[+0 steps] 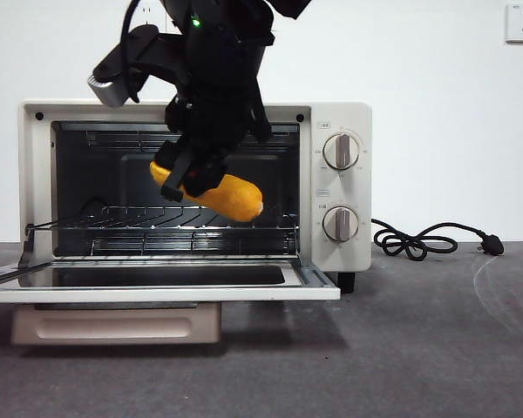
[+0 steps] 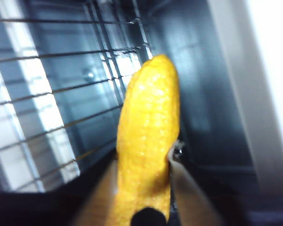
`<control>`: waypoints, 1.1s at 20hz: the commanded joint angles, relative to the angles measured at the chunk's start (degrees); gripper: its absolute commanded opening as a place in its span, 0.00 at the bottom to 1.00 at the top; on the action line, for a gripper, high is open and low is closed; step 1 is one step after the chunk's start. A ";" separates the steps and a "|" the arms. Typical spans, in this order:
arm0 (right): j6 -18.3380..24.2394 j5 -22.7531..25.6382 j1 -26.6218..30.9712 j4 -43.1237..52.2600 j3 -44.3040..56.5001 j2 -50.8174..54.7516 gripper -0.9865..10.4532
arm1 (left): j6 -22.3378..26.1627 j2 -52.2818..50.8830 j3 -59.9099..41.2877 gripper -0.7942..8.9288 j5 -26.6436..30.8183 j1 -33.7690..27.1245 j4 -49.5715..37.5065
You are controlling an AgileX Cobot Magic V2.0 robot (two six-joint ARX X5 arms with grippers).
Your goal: Take the corn from the table,put the corn in the oven
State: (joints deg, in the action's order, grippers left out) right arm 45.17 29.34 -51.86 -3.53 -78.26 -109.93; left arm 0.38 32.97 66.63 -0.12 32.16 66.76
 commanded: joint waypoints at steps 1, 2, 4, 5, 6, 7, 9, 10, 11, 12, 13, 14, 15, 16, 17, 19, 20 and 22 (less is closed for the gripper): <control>-1.77 -0.39 0.00 0.52 -0.04 -0.92 0.38 | -0.35 -0.24 -0.52 0.08 0.17 0.13 -0.24; -2.58 -0.33 -0.26 0.48 -0.04 -0.92 0.40 | -0.35 -0.24 -0.52 0.08 0.17 0.13 -0.24; -3.67 0.55 -0.74 0.33 -0.04 -0.90 0.40 | -0.35 -0.24 -0.52 0.08 0.17 0.13 -0.24; -3.91 1.09 -1.27 0.24 -0.04 -0.90 0.40 | -0.35 -0.24 -0.52 0.08 0.17 0.13 -0.24; -4.52 1.51 -2.01 0.04 -0.04 -0.85 0.39 | -0.35 -0.24 -0.52 0.08 0.20 0.13 -0.24; -4.68 2.32 -2.75 -0.13 -0.04 -0.81 0.39 | -0.35 -0.24 -0.52 0.08 0.17 0.13 -0.24; -4.72 4.37 -4.57 -0.24 -0.04 -0.79 0.39 | -0.33 -0.24 -0.52 0.08 0.17 0.13 -0.33; -4.74 5.77 -5.64 -0.42 -0.04 -0.79 0.39 | -0.33 -0.24 -0.52 0.08 0.20 0.13 -0.37; -5.09 7.19 -6.54 -0.50 -0.04 -0.79 0.39 | -0.33 -0.24 -0.52 0.08 0.20 0.13 -0.37; -5.55 8.90 -7.61 -0.74 -0.04 -0.79 0.39 | -0.28 -0.24 -0.52 0.08 0.26 0.13 -0.46; -6.58 10.62 -8.52 -0.83 -0.09 -0.79 0.39 | -0.24 -0.24 -0.52 0.08 0.52 0.13 -0.55; -7.26 12.13 -9.40 -1.20 -0.13 -0.50 0.39 | -0.13 -0.24 -0.52 0.08 1.20 0.13 -0.70; -8.00 13.07 -10.19 -1.46 -0.13 -0.13 0.39 | -0.11 -0.24 -0.52 0.08 2.16 0.13 -0.87; -8.92 14.19 -11.21 -1.64 -0.13 0.22 0.39 | -0.09 -0.22 -0.52 0.08 3.23 0.13 -1.29; -9.92 14.80 -12.02 -2.40 -0.13 0.96 0.39 | 0.39 -0.22 -0.52 0.08 4.11 0.13 -2.08; -12.66 15.23 -13.75 -5.01 -0.15 2.73 0.39 | 2.08 -0.15 -0.52 0.08 6.47 0.13 -4.48; -14.27 15.21 -14.49 -6.84 -0.15 3.82 0.39 | 2.99 0.15 -0.52 0.08 7.74 0.13 -6.10; -18.43 15.19 -16.44 -11.89 -0.15 6.51 0.39 | 5.14 1.49 -0.52 0.07 9.42 0.13 -9.86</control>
State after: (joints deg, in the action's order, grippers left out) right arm 30.04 44.40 -68.10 -15.57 -78.26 -103.33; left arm 3.79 34.24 66.63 9.08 32.16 57.25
